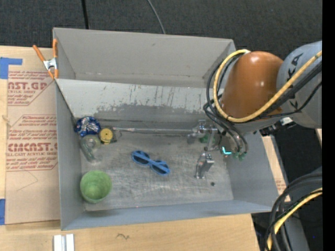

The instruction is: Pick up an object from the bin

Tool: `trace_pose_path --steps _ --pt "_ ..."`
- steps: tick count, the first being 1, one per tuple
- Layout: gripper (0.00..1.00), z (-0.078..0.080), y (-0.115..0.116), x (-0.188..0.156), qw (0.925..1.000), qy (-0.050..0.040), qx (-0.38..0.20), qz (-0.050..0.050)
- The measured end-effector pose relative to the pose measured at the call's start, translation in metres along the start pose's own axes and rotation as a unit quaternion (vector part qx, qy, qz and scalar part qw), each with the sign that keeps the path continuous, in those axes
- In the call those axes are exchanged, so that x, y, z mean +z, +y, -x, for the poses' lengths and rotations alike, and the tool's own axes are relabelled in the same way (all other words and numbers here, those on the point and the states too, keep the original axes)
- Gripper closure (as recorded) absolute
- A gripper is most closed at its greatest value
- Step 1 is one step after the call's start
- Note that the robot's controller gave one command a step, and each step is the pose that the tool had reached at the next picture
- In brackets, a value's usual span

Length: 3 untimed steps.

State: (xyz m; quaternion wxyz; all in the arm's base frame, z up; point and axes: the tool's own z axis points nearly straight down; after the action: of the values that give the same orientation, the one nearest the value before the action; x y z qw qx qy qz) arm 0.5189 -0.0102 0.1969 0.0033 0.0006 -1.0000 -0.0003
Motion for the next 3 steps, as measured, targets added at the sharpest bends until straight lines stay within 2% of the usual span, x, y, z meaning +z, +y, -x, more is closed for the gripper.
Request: trace_pose_path --steps 1,2,3 --pt "0.0 0.012 0.042 0.126 0.9917 -0.006 -0.129 -0.001" --pt "0.0 0.011 0.096 0.121 0.9988 -0.0039 -0.05 0.001" --pt "1.0 0.011 0.096 0.12 0.9988 -0.0032 -0.049 0.001"
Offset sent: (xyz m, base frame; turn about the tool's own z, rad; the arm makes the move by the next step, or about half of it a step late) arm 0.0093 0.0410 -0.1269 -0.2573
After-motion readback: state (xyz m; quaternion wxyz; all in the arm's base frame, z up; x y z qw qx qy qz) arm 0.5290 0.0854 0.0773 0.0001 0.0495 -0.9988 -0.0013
